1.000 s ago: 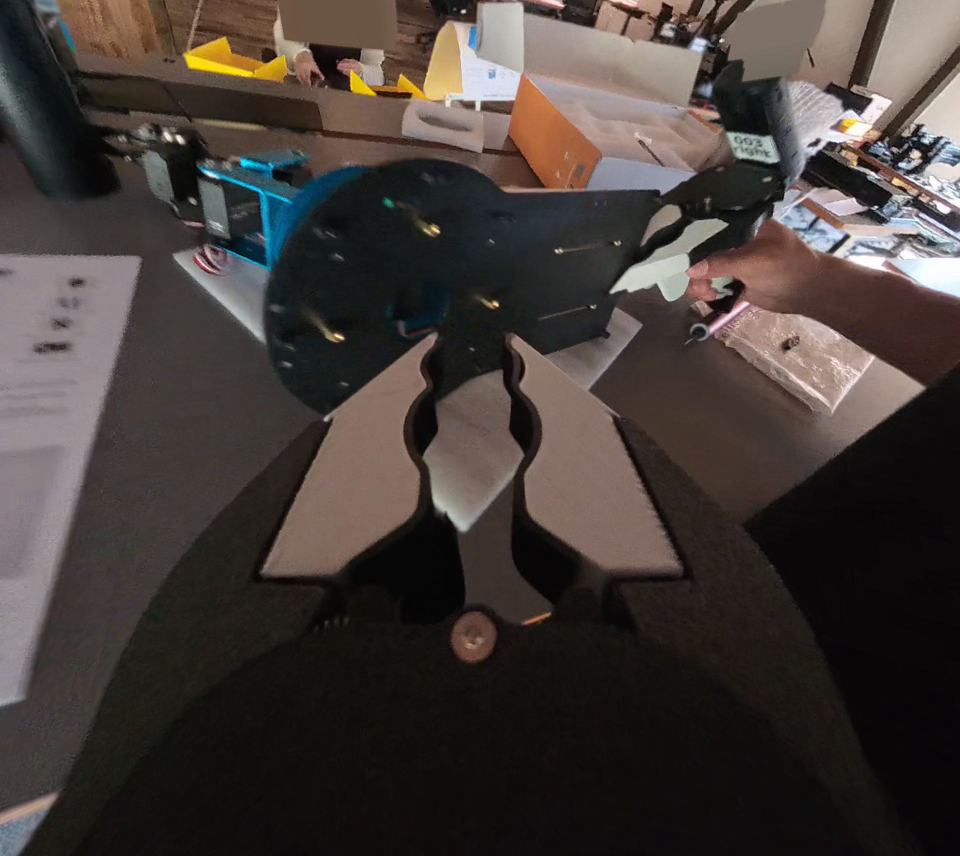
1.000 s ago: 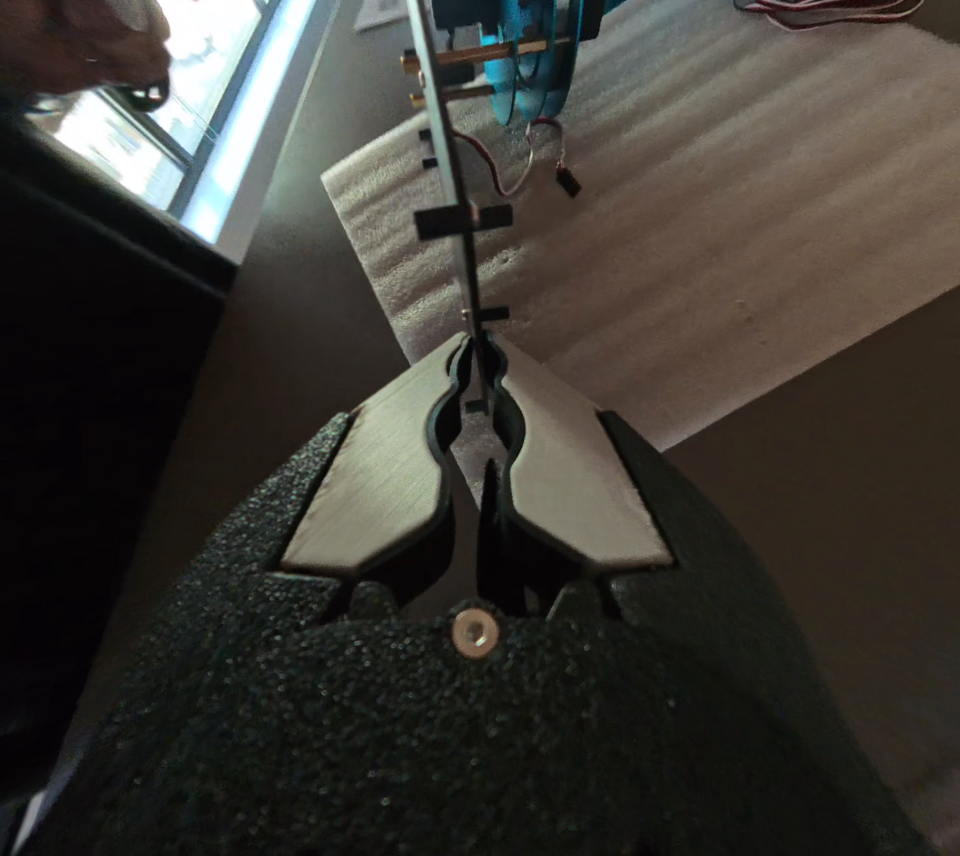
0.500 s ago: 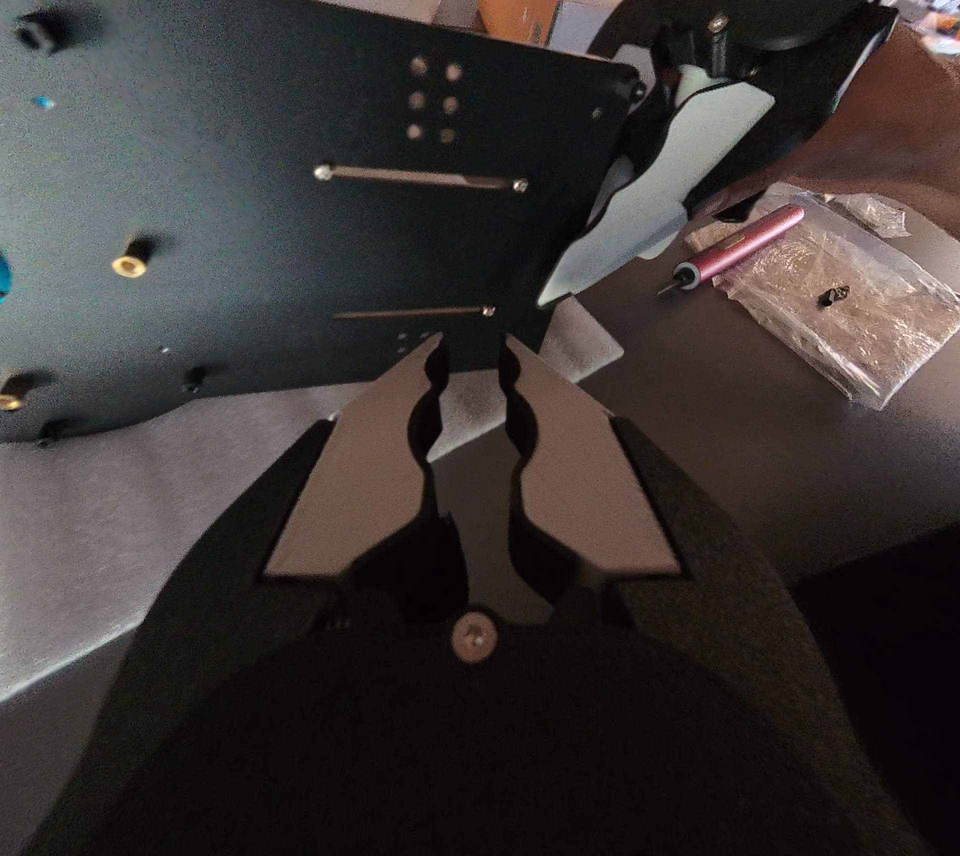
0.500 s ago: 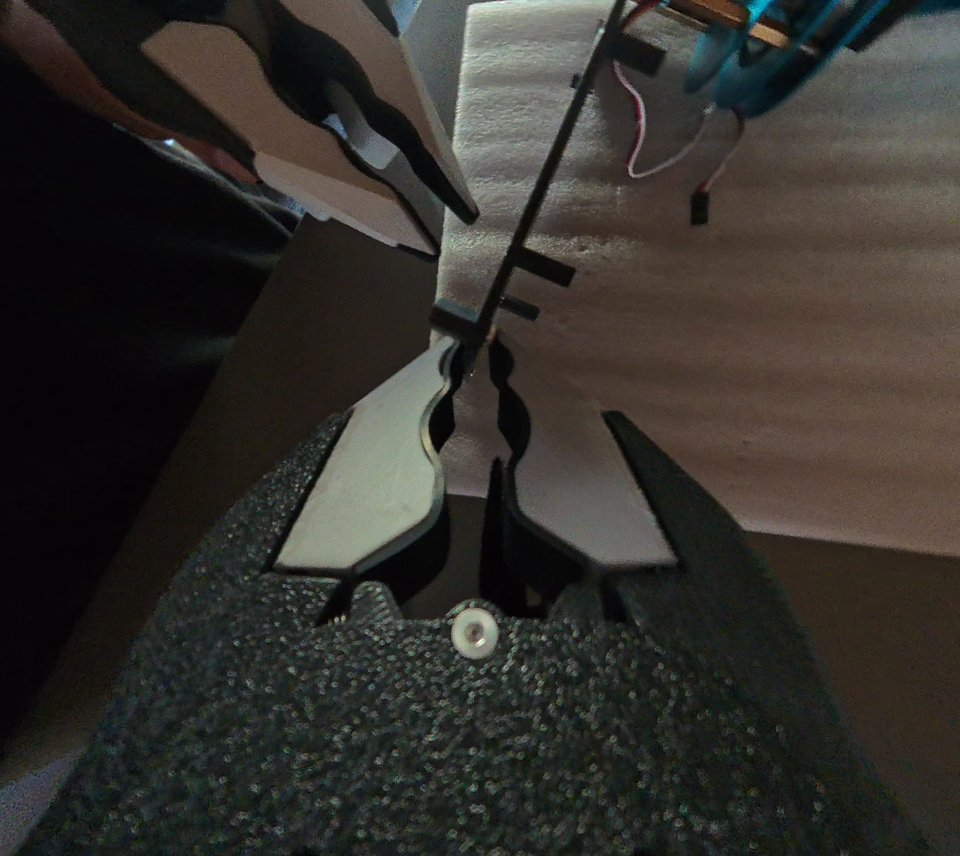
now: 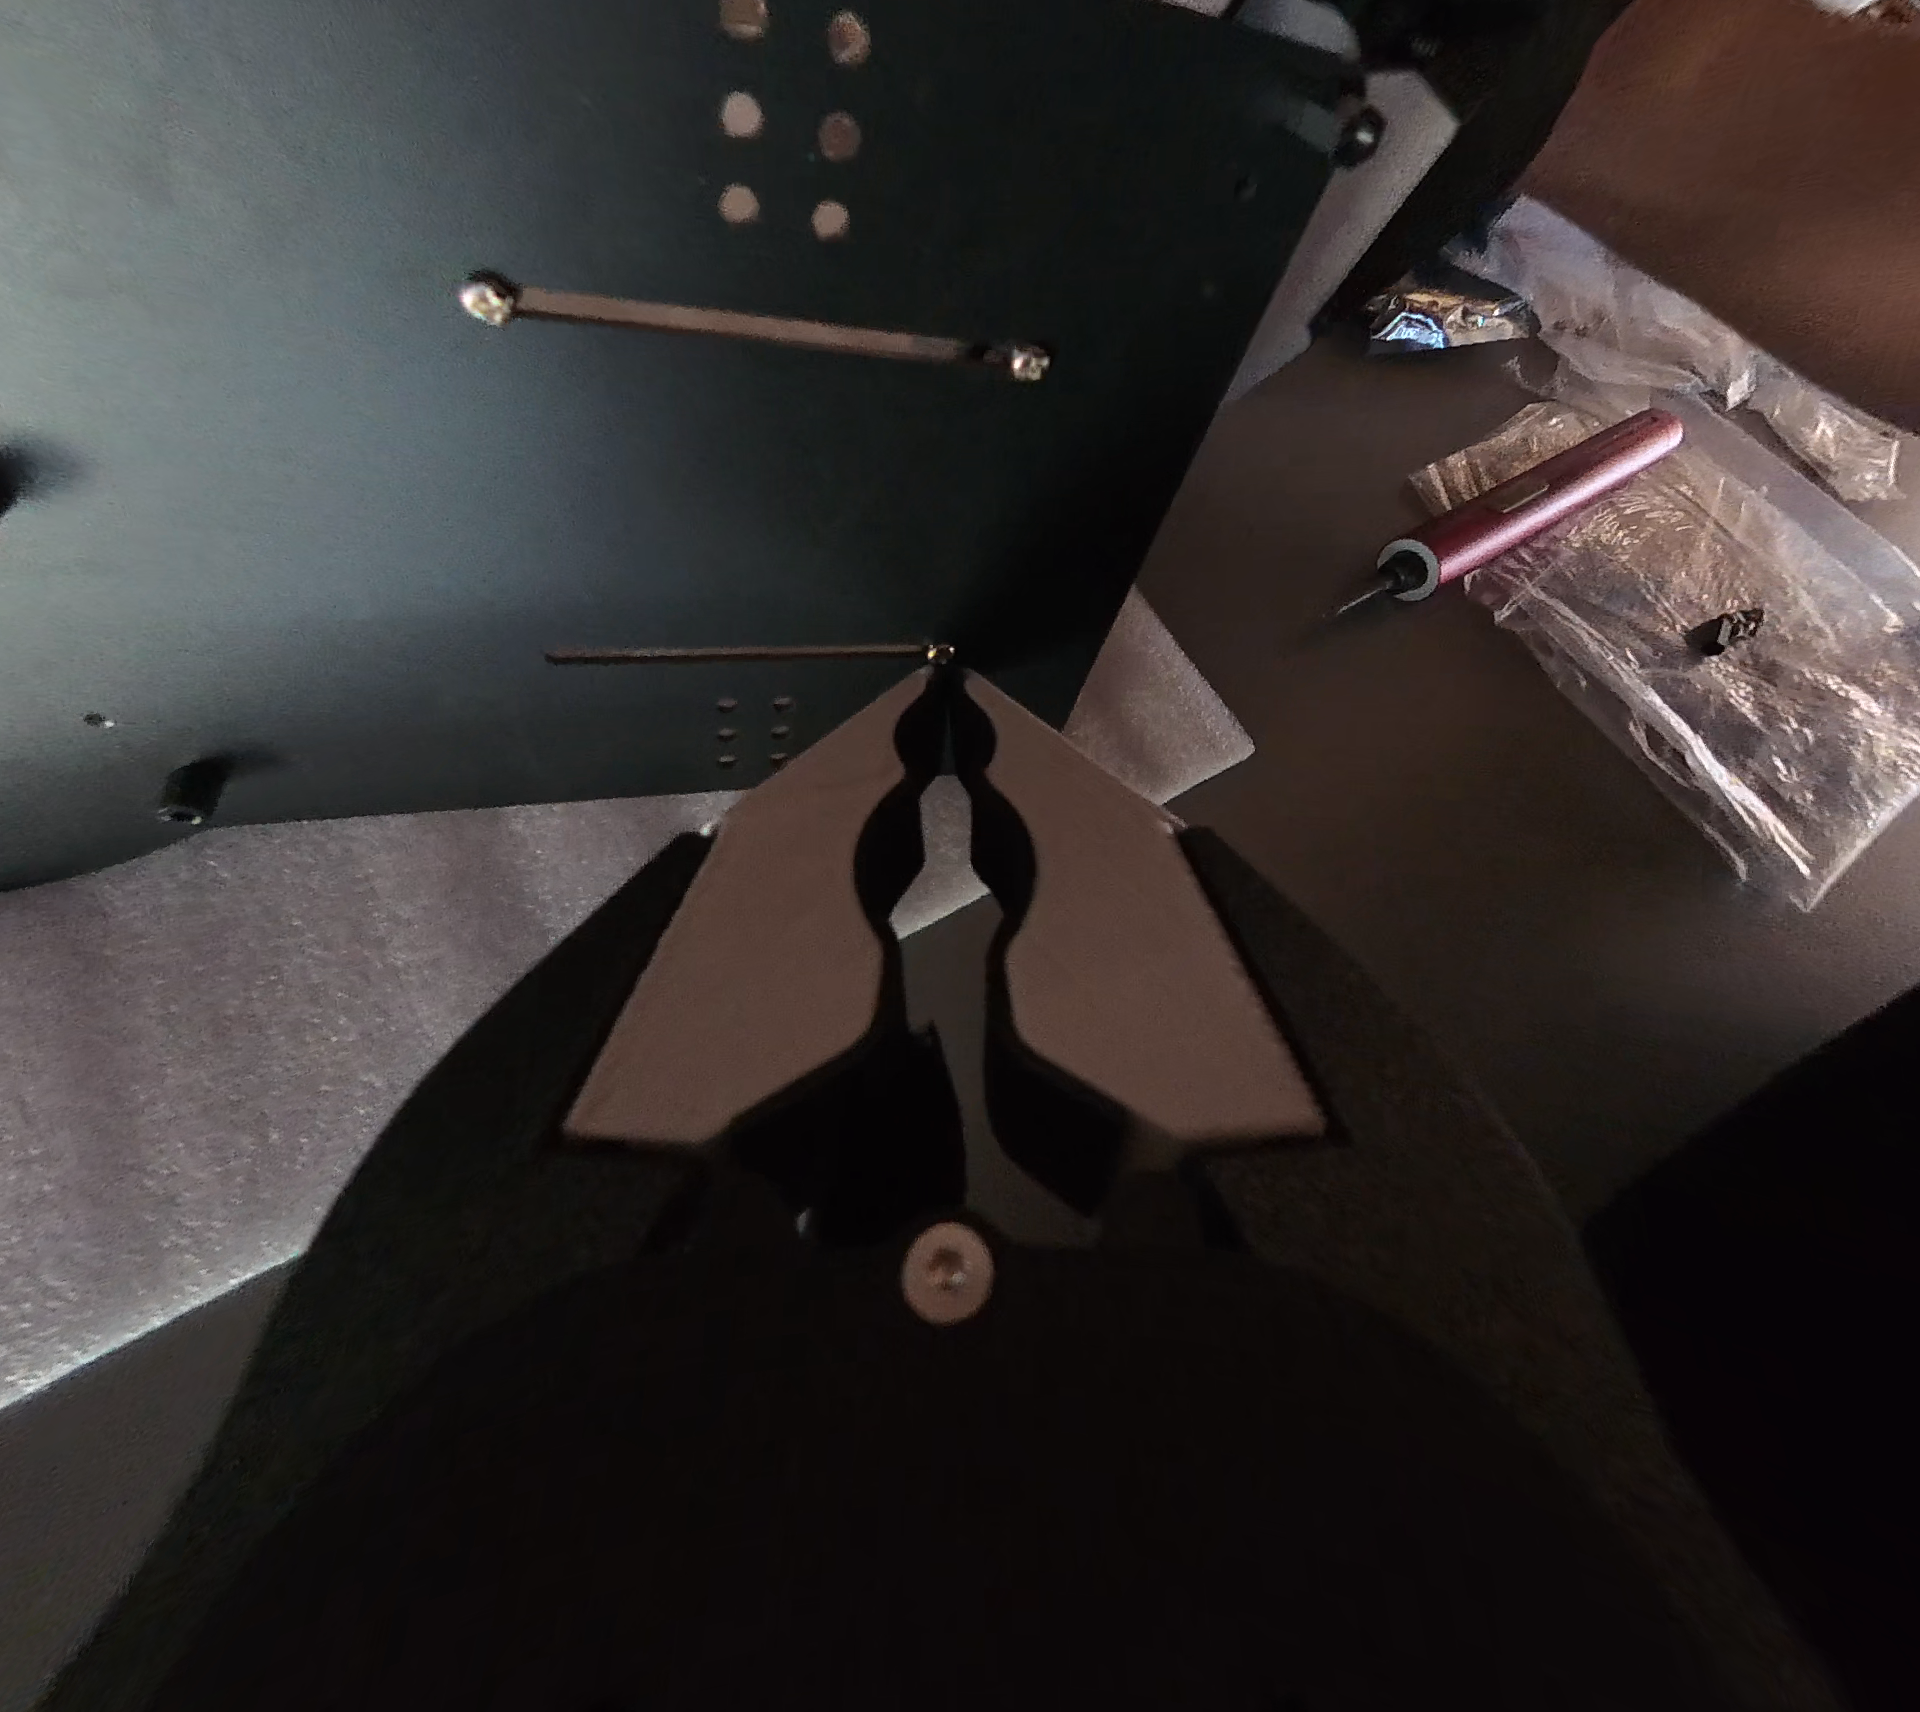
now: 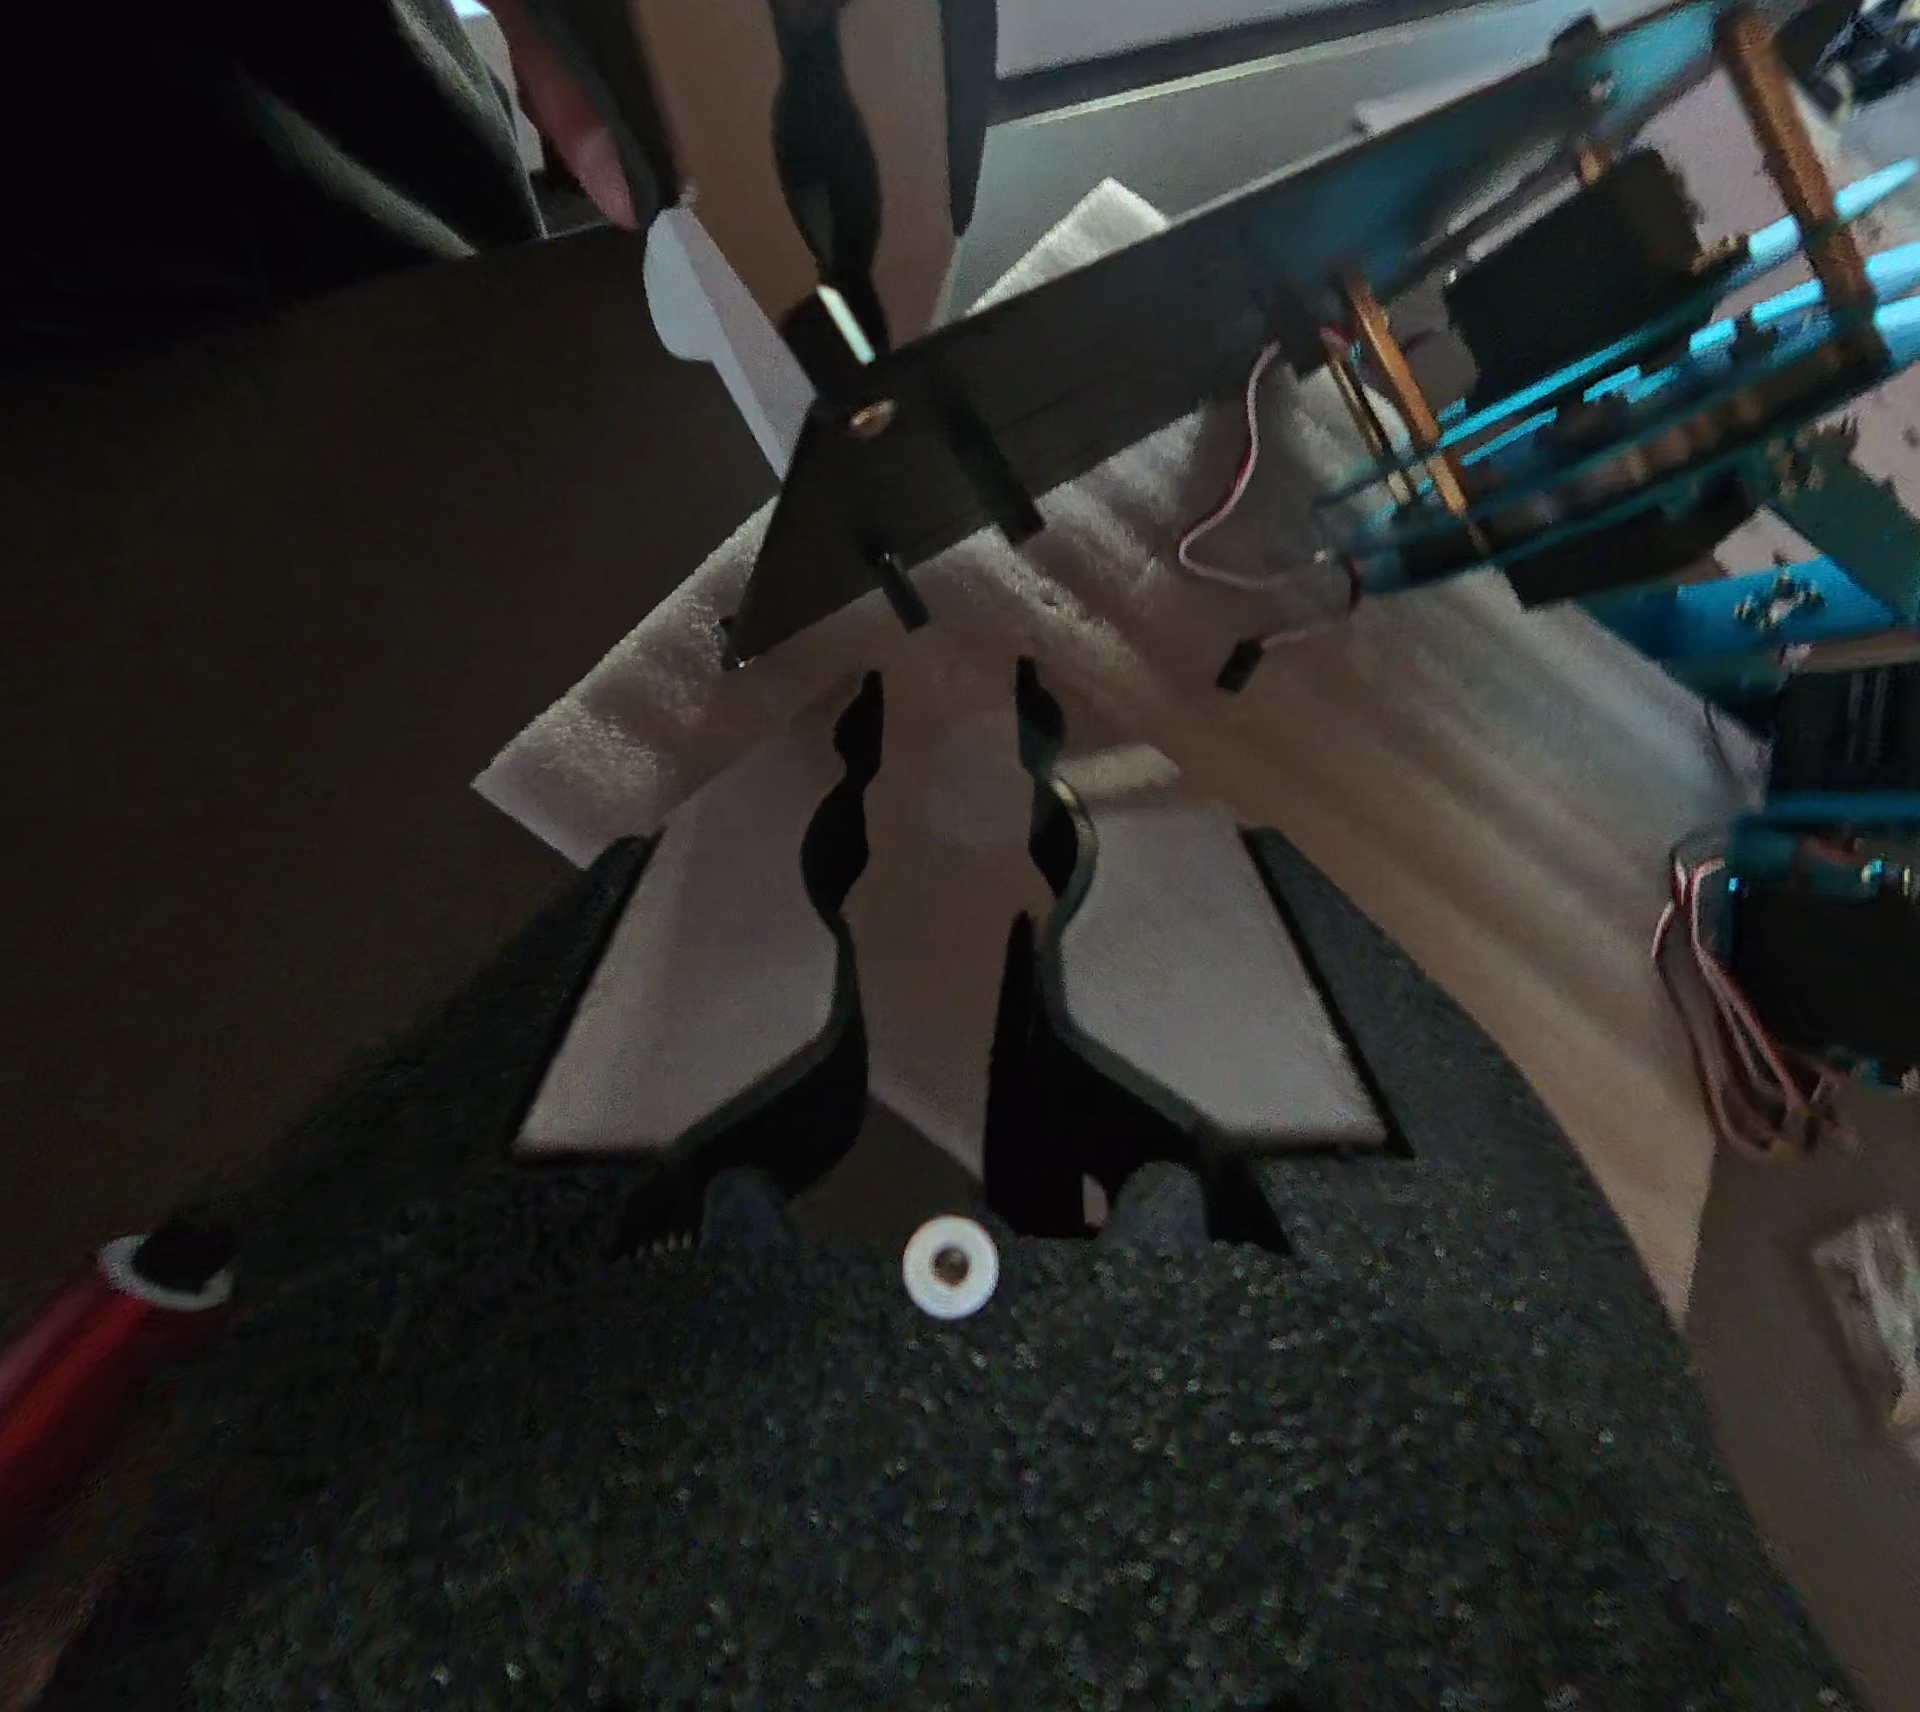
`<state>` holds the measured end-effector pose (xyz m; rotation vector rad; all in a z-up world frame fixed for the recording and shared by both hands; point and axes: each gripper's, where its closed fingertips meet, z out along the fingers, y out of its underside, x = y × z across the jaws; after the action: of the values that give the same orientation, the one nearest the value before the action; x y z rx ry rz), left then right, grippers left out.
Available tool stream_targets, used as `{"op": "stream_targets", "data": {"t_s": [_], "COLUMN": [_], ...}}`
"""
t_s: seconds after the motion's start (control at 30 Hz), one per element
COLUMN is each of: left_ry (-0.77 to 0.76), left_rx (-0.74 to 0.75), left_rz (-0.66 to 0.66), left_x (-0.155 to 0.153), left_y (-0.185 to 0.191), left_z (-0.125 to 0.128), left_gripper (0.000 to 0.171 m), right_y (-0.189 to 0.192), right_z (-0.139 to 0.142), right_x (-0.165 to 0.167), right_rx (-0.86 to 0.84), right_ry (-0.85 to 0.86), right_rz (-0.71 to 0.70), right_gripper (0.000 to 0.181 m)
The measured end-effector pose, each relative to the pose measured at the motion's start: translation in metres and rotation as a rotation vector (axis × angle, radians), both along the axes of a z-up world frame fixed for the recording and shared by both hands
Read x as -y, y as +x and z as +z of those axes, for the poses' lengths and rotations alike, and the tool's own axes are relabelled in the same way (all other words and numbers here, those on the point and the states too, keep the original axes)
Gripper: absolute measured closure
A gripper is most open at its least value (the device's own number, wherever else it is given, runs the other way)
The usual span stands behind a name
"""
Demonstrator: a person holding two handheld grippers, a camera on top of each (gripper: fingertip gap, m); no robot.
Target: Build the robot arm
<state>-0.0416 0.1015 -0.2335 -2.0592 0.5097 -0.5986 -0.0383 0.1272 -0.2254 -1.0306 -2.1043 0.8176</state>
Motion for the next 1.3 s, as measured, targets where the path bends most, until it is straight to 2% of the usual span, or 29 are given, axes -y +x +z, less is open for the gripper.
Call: {"op": "stream_targets", "data": {"t_s": [0.2,0.3,0.43,0.53,0.6,0.7,0.8,0.9,0.97,1.03,1.2,1.3], "left_ry": [-0.044,-0.082,-0.108,-0.109,-0.098,-0.085,-0.069,-0.045,-0.034,-0.033,-0.049,-0.071], "left_rx": [-0.017,0.024,0.029,0.000,-0.024,-0.055,-0.102,-0.163,-0.194,-0.198,-0.167,-0.132], "left_rz": [-0.036,-0.040,-0.052,-0.067,-0.073,-0.077,-0.082,-0.097,-0.106,-0.114,-0.123,-0.122], "left_x": [0.000,0.000,0.000,0.000,0.000,-0.001,-0.001,-0.002,-0.002,-0.002,-0.003,-0.003], "left_y": [0.000,0.000,0.000,0.000,0.000,0.000,0.000,0.000,0.000,0.000,0.000,0.000], "left_z": [0.000,0.001,0.001,0.001,0.001,0.001,0.000,0.000,0.000,0.000,0.000,0.001], "left_gripper": [0.171,0.171,0.171,0.171,0.171,0.171,0.171,0.171,0.171,0.171,0.171,0.171], "right_y": [-0.009,-0.011,-0.016,-0.015,-0.014,-0.009,-0.007,-0.005,-0.004,-0.004,-0.011,-0.016], "right_z": [-0.013,-0.016,-0.017,-0.017,-0.017,-0.016,-0.015,-0.013,-0.012,-0.013,-0.016,-0.015], "right_x": [0.010,0.019,0.016,0.017,0.018,0.021,0.023,0.023,0.023,0.022,0.015,0.015], "right_rx": [-0.017,-0.062,-0.100,-0.044,0.053,0.355,0.584,0.761,0.815,0.705,0.183,-0.024], "right_ry": [0.005,-0.066,-0.017,-0.065,-0.196,-0.510,-0.753,-0.948,-1.031,-0.931,-0.377,-0.105], "right_rz": [0.128,0.192,0.194,0.234,0.259,0.258,0.264,0.227,0.197,0.218,0.307,0.343], "right_gripper": [0.153,0.158,0.174,0.175,0.176,0.176,0.176,0.177,0.176,0.176,0.174,0.172]}}
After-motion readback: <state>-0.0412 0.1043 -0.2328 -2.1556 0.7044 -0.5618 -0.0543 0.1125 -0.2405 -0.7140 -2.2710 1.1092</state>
